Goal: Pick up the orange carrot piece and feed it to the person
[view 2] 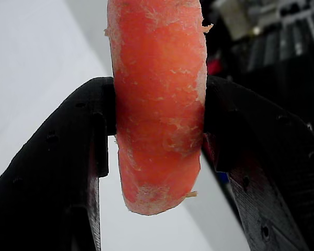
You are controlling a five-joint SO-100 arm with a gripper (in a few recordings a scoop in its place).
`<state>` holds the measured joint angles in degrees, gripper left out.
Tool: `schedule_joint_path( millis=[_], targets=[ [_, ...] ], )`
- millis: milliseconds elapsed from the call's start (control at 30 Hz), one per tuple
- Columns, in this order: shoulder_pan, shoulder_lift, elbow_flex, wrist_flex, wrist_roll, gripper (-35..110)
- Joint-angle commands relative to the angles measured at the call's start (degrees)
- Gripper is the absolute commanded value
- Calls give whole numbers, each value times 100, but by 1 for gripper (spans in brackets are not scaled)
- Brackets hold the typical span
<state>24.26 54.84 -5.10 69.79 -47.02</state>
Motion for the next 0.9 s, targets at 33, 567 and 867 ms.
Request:
schedule_joint_path(
  millis=[33,567,867],
  targets=[
    [44,-466,-1450,26,-114,-3],
    [-246,-809,-1389,-501,-211,-3],
    [-527,-1828,-1310,-2848,-1969,-3]
  ],
)
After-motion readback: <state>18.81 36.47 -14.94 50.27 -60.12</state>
